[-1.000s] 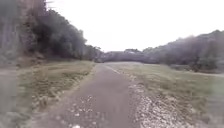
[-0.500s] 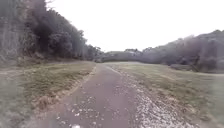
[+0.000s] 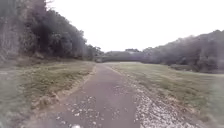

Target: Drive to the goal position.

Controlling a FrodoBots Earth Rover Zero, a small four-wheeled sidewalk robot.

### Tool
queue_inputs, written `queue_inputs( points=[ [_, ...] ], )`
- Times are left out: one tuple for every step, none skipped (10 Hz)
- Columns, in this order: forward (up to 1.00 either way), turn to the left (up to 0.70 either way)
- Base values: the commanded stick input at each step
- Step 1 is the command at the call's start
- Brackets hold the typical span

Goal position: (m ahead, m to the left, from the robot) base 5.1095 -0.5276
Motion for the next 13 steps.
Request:
queue_inputs(
  points=[
    [0.45, 0.00],
    [0.45, 0.00],
    [0.45, 0.00],
    [0.45, 0.00],
    [0.45, 0.00],
    [0.45, 0.00],
    [0.45, 0.00],
    [0.45, 0.02],
    [0.45, 0.20],
    [0.45, 0.27],
    [0.45, 0.27],
    [0.45, 0.27],
    [0.45, 0.27]
  ],
)
